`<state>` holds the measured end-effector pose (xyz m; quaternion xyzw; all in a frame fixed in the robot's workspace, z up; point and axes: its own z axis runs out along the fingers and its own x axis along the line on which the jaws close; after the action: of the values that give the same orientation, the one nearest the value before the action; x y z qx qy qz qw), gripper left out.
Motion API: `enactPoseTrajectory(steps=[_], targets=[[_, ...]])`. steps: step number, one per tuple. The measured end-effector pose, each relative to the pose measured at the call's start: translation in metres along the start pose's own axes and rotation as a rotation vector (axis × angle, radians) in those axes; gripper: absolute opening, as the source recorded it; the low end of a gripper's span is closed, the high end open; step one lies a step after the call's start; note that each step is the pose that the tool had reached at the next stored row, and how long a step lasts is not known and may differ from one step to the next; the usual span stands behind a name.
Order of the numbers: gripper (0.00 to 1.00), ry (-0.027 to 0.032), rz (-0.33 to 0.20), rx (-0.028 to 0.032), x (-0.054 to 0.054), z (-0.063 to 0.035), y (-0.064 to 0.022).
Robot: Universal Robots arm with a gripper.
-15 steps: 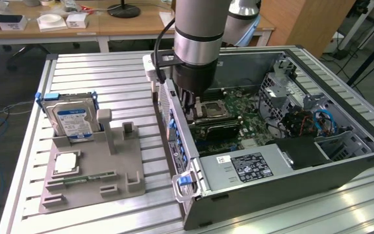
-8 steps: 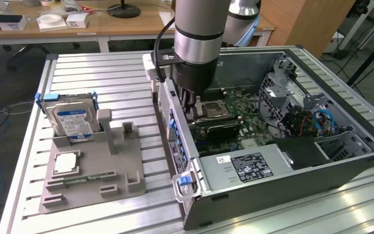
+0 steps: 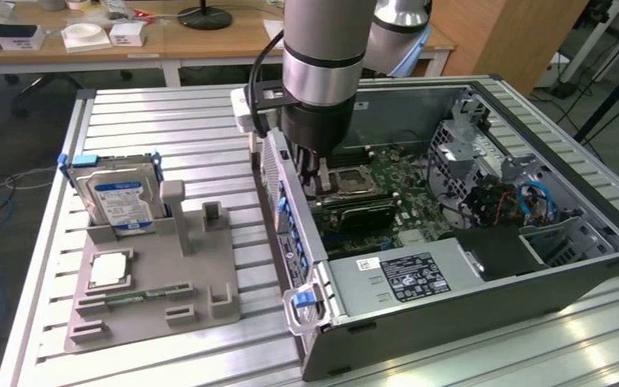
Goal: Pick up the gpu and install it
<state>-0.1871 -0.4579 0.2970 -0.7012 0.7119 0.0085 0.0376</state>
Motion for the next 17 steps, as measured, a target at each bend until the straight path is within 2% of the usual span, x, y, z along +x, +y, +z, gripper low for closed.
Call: enactPoseTrajectory(steps=[2,3,6,7,11,13,16,17], targets=[[0.11,-0.0007,0.0,0.0018,0.0001,-0.0003,0.0003],[0.11,-0.0056,0.0,0.0054,0.0001,-0.0005,0.0004],[0.11,-0.0436,-0.003,0.0085,0.0,-0.0005,0.0005],[0.11,-0.0504,-0.005,0.0106,0.0,-0.0007,0.0005],[0.11,-0.0501,-0.005,0.0117,-0.0001,-0.0006,0.0003],[0.11,-0.0343,-0.005,0.0118,0.0,-0.0007,0.0003],[0.11,-0.033,-0.005,0.0119,0.0001,-0.0008,0.0002],[0.11,-0.0366,-0.004,0.0121,0.0,-0.0008,0.0003]])
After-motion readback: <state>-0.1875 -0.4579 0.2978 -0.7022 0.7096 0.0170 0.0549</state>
